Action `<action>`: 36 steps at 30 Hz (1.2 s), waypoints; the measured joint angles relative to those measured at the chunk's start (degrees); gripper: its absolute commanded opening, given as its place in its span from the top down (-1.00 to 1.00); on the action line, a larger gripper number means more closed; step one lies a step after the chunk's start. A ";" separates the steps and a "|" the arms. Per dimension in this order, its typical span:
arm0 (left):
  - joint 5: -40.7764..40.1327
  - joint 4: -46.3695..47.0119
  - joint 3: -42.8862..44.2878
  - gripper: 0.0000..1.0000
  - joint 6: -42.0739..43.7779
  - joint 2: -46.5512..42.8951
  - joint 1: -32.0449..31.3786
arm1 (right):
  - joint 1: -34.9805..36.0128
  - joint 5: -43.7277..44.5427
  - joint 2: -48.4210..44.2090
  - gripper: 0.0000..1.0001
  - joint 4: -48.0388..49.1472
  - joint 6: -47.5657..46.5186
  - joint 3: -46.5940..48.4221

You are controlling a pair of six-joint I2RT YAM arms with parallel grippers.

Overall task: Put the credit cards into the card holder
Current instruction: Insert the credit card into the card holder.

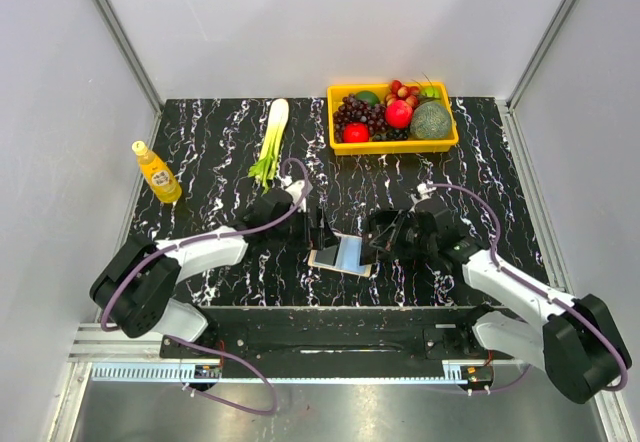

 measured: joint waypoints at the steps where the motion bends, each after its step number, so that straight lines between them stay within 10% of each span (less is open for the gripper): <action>1: -1.31 -1.66 0.26 -0.98 0.87 0.00 -0.68 | 0.00 1.49 -0.61 1.00 -0.68 0.24 0.02; 10: -10.01 -11.34 6.93 -0.98 4.63 1.64 -10.25 | 0.02 8.68 -4.17 1.00 -6.58 -1.29 0.92; 36: -14.91 -16.76 8.72 -0.98 4.94 6.32 -10.47 | 0.11 23.67 -5.51 1.00 -29.27 -14.84 10.82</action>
